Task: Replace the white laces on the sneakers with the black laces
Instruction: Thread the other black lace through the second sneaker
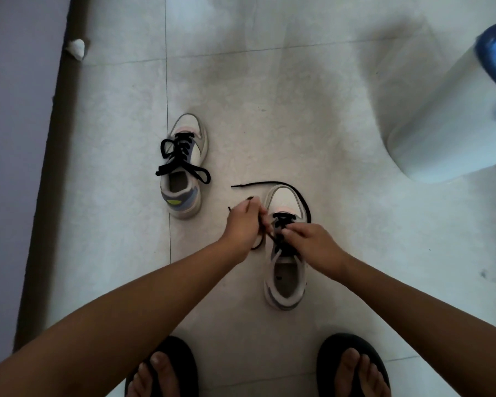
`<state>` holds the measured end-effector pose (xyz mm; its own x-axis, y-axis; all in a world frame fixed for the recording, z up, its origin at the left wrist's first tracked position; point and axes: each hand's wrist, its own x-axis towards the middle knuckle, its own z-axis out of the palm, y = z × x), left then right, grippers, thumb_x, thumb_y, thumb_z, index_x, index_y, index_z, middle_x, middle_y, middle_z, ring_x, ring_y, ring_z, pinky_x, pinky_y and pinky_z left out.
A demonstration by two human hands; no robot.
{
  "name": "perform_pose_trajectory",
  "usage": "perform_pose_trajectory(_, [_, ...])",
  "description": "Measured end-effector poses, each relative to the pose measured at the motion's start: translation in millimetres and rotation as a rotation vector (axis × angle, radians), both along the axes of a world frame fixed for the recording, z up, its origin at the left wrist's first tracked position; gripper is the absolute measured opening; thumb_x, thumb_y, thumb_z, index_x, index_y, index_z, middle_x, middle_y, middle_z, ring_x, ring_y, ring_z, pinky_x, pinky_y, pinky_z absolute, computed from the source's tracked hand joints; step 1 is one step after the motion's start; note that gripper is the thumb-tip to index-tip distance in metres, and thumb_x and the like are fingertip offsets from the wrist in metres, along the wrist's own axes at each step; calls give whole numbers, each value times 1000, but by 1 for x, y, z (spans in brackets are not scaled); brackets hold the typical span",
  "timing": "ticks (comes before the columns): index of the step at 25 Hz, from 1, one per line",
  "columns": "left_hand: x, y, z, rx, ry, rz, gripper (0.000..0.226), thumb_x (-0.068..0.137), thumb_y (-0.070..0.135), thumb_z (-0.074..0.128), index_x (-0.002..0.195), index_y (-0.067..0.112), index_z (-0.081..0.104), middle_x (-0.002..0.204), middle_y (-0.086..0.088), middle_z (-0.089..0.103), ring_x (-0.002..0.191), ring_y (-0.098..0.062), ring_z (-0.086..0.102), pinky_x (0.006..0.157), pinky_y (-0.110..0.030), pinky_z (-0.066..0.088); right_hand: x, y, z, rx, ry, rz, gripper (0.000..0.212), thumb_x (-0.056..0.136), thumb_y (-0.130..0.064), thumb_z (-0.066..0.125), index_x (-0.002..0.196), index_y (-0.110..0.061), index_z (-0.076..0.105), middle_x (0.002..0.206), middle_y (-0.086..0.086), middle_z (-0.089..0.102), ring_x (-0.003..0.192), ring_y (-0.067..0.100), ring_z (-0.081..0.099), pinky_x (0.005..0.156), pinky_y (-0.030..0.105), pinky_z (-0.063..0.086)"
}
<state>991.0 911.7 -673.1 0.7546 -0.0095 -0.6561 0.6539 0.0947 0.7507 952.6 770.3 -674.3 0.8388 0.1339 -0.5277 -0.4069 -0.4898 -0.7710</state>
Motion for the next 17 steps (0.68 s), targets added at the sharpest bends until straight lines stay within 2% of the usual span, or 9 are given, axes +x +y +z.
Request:
perform_pose_trajectory(3, [9, -13, 20, 216, -411, -379, 33, 99, 22, 44, 72, 15, 62, 74, 5, 64, 72, -5, 60, 75, -20, 48, 1, 9, -1, -203, -77, 249, 26, 96, -29, 48, 95, -8, 64, 94, 8, 66, 88, 23, 62, 75, 29, 46])
perform_pose_trajectory(5, [3, -17, 23, 340, -581, -760, 25, 100, 27, 44, 91, 14, 64, 90, 3, 64, 84, -6, 59, 78, -23, 44, 4, 9, 5, -207, 4, 235, 26, 99, -14, 41, 111, -3, 61, 113, 14, 63, 102, 25, 60, 84, 21, 41])
perform_pose_trajectory(6, [0, -15, 21, 397, -595, -918, 26, 100, 30, 42, 104, 12, 60, 99, 0, 63, 91, -10, 57, 80, -26, 43, 6, 4, 5, -165, 34, 201, 26, 98, -7, 40, 113, 0, 60, 110, 13, 63, 96, 21, 60, 79, 15, 42])
perform_pose_trajectory(8, [-4, -4, 19, 499, -537, -1069, 30, 101, 33, 38, 116, 11, 53, 109, -5, 59, 98, -17, 56, 80, -30, 42, 7, -2, 14, 67, 187, 1, 22, 96, -9, 46, 93, -5, 67, 82, 5, 66, 69, 12, 56, 58, 13, 42])
perform_pose_trajectory(9, [-4, 3, 19, 599, -525, -1107, 30, 101, 33, 37, 113, 11, 53, 108, -5, 59, 98, -20, 57, 78, -31, 41, 7, -6, 17, 156, 250, -91, 25, 97, -16, 47, 86, -8, 68, 74, 2, 65, 63, 10, 52, 55, 16, 38])
perform_pose_trajectory(11, [-5, 20, 20, 929, -583, -1229, 29, 101, 34, 34, 102, 14, 54, 102, -6, 61, 94, -23, 57, 71, -31, 38, 9, -14, 12, 276, 380, -209, 27, 99, -20, 45, 93, -6, 68, 74, 3, 66, 61, 9, 51, 55, 21, 33])
perform_pose_trajectory(12, [-9, 28, 23, 1017, -612, -1297, 29, 101, 35, 33, 98, 15, 54, 99, -5, 62, 91, -23, 58, 68, -30, 37, 10, -16, 10, 324, 436, -259, 26, 99, -17, 45, 97, -5, 67, 75, 3, 66, 61, 9, 51, 56, 21, 32])
perform_pose_trajectory(14, [-24, 44, 27, 938, -607, -1479, 28, 100, 36, 38, 91, 16, 55, 91, -6, 64, 85, -22, 58, 66, -29, 37, 13, -16, 10, 380, 522, -342, 18, 95, -7, 50, 93, -6, 68, 74, 2, 67, 62, 8, 51, 58, 20, 32])
perform_pose_trajectory(17, [-30, 56, 33, 583, -426, -1696, 26, 98, 32, 46, 98, 12, 63, 93, -6, 67, 86, -18, 59, 76, -29, 44, 14, -13, 7, 428, 592, -446, 23, 85, 11, 54, 78, -8, 66, 66, 3, 67, 63, 10, 52, 59, 19, 38])
